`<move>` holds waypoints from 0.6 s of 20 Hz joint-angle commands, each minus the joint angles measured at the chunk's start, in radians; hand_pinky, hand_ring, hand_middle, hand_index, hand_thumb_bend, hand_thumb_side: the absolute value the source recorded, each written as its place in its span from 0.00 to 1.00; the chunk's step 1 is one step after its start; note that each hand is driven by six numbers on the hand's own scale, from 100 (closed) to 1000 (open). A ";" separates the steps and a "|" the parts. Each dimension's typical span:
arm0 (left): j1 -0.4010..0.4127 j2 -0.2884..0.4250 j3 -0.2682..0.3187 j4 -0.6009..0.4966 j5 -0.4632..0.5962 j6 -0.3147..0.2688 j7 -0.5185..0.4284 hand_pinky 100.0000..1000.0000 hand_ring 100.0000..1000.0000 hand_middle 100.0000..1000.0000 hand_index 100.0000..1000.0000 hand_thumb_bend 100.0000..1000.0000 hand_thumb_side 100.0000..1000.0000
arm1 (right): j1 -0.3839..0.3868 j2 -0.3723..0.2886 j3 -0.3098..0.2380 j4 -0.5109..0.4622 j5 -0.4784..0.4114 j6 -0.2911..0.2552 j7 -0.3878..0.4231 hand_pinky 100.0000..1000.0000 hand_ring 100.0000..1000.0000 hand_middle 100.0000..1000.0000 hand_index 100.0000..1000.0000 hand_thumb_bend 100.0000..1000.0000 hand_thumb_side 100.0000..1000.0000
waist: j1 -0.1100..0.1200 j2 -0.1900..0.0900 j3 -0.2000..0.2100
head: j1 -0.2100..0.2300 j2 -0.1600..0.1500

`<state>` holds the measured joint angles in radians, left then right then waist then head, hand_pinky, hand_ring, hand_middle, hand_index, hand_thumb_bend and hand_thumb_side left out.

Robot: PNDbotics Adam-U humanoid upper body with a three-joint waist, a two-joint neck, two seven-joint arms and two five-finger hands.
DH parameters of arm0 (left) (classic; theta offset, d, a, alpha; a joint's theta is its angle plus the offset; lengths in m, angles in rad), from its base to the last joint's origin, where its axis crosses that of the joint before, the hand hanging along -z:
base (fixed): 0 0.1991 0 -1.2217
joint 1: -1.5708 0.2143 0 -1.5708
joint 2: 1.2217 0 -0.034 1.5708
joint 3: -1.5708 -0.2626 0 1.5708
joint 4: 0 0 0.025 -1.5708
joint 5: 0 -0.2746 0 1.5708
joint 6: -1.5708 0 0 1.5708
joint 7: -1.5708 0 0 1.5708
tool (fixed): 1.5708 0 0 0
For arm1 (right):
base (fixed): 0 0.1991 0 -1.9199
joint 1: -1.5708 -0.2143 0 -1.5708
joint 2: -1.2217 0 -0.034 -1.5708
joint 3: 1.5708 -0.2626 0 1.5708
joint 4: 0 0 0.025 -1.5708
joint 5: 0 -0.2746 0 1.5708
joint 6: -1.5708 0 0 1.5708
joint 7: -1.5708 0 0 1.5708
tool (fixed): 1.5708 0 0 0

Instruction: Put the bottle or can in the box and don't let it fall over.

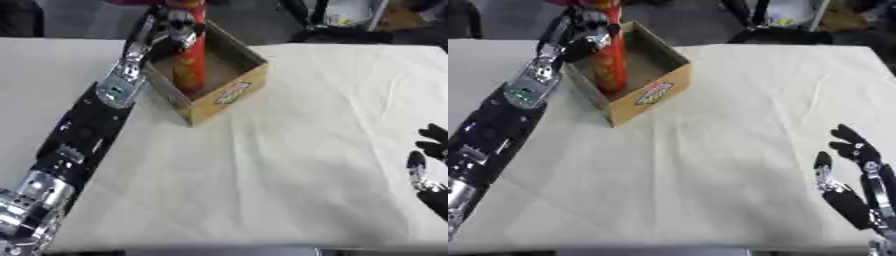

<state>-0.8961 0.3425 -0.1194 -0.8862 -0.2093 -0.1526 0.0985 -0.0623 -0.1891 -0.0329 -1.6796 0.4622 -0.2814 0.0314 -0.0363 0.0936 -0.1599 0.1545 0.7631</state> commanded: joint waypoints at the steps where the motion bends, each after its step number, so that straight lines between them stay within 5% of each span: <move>1: 0.008 0.052 0.013 -0.056 -0.055 -0.018 0.045 0.95 0.95 1.00 1.00 0.86 0.92 | -0.007 -0.012 -0.010 -0.008 0.003 0.001 -0.001 0.82 0.80 0.84 0.96 0.00 0.60 | 0.010 -0.014 0.008 | -0.012 -0.003; 6: 0.102 0.091 0.064 -0.167 -0.114 0.002 0.105 0.94 0.94 0.99 1.00 0.74 0.84 | -0.006 -0.011 -0.018 -0.010 0.007 0.005 -0.004 0.83 0.80 0.84 0.96 0.00 0.59 | 0.007 -0.012 0.031 | -0.026 -0.009; 12: 0.266 0.146 0.145 -0.333 -0.028 -0.089 0.077 0.92 0.91 0.94 0.96 0.47 0.76 | 0.006 -0.017 -0.039 -0.010 0.003 0.015 -0.022 0.83 0.80 0.85 0.96 0.00 0.61 | 0.016 0.003 0.091 | -0.048 -0.004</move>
<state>-0.6171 0.4522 0.0045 -1.1705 -0.2553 -0.2217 0.1841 -0.0520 -0.1891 -0.0616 -1.6793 0.4664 -0.2684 0.0163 -0.0354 0.0958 -0.0627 0.1106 0.7629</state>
